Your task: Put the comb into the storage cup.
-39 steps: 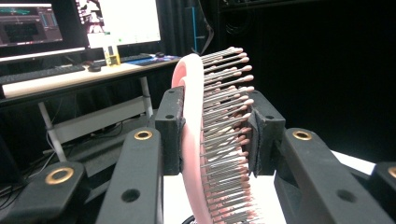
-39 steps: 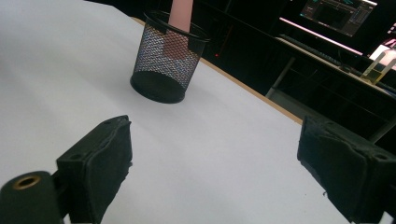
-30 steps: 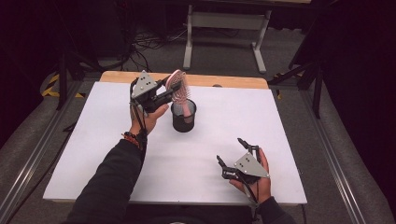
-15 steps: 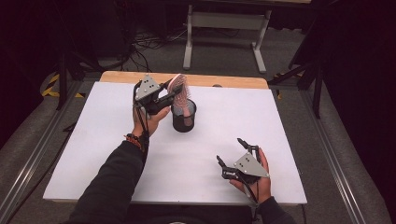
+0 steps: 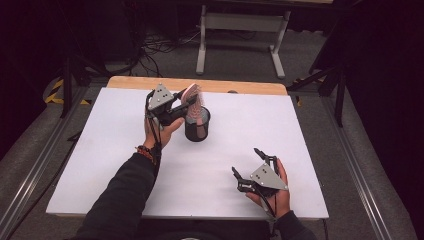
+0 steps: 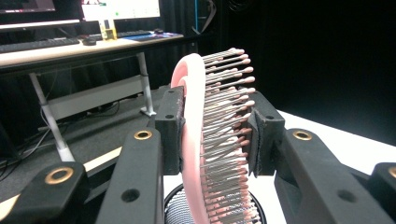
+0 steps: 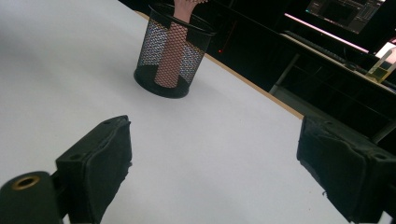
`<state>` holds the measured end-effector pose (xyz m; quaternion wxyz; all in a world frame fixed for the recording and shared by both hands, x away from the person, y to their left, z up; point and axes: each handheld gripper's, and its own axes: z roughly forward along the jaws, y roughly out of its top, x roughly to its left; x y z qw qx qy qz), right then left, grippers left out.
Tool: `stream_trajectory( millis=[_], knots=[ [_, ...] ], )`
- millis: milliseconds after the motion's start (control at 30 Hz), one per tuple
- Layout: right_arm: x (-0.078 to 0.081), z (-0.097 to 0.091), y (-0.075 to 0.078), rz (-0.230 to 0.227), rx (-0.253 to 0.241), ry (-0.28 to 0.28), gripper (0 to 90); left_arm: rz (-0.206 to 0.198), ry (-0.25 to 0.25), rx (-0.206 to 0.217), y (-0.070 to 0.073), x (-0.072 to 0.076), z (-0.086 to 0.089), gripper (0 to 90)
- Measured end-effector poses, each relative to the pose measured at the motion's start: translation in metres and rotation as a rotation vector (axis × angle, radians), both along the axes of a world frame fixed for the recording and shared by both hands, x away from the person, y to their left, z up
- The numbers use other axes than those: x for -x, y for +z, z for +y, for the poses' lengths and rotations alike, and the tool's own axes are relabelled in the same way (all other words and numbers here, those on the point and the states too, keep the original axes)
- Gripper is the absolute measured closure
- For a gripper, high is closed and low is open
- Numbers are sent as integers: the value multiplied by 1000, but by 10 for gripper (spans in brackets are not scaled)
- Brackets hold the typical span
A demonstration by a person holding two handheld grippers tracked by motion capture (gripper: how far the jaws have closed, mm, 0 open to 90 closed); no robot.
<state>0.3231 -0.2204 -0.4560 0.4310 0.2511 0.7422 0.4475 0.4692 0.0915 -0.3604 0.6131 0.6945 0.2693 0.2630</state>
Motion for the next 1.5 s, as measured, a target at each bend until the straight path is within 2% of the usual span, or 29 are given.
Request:
stream_trajectory(
  millis=[300, 633, 1067, 1300, 1467, 1500],
  knots=[
    [0, 1, 0, 1, 9, 3, 110, -3, -5, 15, -3, 1, -1, 640],
    [-1, 1, -1, 5, 16, 4, 110, 13, 6, 27, -6, -3, 4, 632],
    [-1, 2, -2, 17, 33, 3, 109, 39, 85, 59, -13, -7, 17, 614],
    [-1, 3, -2, 13, 45, -1, 109, 72, 104, 90, -17, -11, 29, 609],
    [-1, 3, -3, 13, 48, 1, 109, 83, 104, 99, -19, -12, 34, 605],
    [-2, 3, -3, 17, 49, 1, 109, 80, 105, 91, -20, -13, 36, 603]
  ],
)
